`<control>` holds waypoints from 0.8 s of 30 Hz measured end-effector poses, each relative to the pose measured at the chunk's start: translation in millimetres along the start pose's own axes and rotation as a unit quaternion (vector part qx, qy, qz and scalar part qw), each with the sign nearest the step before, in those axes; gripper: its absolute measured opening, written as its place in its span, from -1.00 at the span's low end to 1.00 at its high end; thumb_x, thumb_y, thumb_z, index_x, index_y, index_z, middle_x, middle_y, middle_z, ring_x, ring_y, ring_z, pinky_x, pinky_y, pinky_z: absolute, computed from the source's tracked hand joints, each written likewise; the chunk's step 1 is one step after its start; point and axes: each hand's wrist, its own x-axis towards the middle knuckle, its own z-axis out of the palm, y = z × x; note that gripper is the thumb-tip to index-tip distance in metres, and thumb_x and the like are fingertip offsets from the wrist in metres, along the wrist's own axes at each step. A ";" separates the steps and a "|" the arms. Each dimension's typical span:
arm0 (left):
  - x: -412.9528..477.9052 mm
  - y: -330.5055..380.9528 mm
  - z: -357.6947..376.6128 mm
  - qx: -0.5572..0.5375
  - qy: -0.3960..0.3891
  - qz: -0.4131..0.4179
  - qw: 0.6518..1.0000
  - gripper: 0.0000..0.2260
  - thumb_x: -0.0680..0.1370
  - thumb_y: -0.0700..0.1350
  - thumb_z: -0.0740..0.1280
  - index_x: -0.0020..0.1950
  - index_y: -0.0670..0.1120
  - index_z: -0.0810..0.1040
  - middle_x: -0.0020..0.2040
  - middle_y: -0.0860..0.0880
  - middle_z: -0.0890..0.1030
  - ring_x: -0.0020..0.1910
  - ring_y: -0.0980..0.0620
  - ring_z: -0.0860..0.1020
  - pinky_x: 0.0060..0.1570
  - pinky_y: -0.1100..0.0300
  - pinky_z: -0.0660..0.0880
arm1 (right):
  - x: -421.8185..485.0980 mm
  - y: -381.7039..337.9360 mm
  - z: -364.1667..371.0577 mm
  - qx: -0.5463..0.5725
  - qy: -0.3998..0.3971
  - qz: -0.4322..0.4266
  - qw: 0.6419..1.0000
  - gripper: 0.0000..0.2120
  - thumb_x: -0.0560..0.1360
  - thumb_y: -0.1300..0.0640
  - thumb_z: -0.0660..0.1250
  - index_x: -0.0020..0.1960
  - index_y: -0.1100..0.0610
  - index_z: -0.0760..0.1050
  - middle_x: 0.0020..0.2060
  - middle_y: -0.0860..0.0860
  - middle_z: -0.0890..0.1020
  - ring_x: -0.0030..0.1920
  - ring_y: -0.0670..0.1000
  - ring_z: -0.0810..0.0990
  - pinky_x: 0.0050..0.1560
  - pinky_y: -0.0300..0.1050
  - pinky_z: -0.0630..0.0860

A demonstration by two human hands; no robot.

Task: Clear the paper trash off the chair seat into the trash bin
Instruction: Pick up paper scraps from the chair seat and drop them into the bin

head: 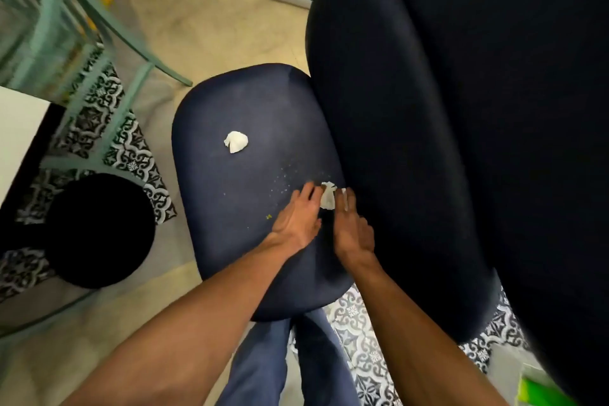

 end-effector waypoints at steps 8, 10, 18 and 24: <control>50.0 -13.0 57.9 -0.025 0.016 0.039 0.999 -0.49 0.45 -0.33 0.45 0.40 -0.11 0.51 0.38 -0.15 0.46 0.22 -0.25 0.49 0.28 -0.05 0.51 | 23.7 15.0 50.9 0.065 0.048 -0.053 0.995 -0.62 0.73 0.21 0.01 0.50 0.29 0.32 0.41 0.25 0.40 0.34 0.26 0.45 0.30 0.16 0.47; 50.7 -16.1 62.8 -0.012 0.017 0.038 0.999 -0.63 0.45 -0.35 0.45 0.23 -0.14 0.59 0.28 -0.17 0.53 0.18 -0.24 0.53 0.21 -0.03 0.55 | 17.0 21.7 50.5 0.120 0.047 -0.060 0.990 -0.62 0.71 0.17 0.00 0.39 0.33 0.38 0.31 0.29 0.45 0.29 0.29 0.45 0.27 0.23 0.47; 5.2 -18.4 15.1 -0.096 0.074 -0.040 0.992 -0.79 0.54 -0.36 0.30 0.10 -0.11 0.52 -0.04 -0.19 0.64 -0.03 -0.22 0.55 -0.05 -0.07 0.55 | -20.3 5.1 11.4 0.225 0.024 0.021 0.974 -0.66 0.70 -0.02 0.09 0.24 0.15 0.54 0.13 0.17 0.62 0.12 0.21 0.59 0.13 0.06 0.52; -69.7 -30.6 -47.4 -0.218 0.123 -0.096 0.963 -0.66 0.59 -0.29 0.34 0.21 0.08 0.37 -0.09 -0.07 0.61 -0.11 -0.08 0.55 -0.08 0.02 0.52 | -87.8 -33.5 -29.2 0.256 0.052 -0.006 0.965 -0.81 0.70 0.17 0.20 0.15 -0.13 0.40 -0.04 0.00 0.61 -0.18 -0.03 0.56 -0.21 -0.28 0.45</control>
